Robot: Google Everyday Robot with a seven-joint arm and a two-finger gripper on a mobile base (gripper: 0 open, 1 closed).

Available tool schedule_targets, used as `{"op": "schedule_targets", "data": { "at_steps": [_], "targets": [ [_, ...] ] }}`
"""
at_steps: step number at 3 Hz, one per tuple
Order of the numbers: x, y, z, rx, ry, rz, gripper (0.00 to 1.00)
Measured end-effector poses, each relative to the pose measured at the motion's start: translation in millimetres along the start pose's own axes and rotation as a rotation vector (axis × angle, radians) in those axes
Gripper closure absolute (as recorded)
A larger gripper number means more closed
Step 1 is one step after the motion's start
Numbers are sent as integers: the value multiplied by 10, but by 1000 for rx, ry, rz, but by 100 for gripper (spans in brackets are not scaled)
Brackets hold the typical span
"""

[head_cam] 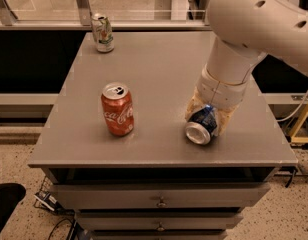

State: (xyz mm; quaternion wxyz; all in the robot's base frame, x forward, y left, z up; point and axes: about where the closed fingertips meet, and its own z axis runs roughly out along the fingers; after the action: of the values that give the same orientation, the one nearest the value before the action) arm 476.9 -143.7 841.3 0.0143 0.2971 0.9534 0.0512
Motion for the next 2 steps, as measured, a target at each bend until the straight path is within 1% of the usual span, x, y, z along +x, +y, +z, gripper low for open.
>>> {"op": "schedule_targets", "data": {
  "at_steps": [1, 2],
  "targets": [
    [1, -1, 4, 0, -1, -6, 100],
    [-34, 16, -26, -24, -25, -18, 100]
  ]
}}
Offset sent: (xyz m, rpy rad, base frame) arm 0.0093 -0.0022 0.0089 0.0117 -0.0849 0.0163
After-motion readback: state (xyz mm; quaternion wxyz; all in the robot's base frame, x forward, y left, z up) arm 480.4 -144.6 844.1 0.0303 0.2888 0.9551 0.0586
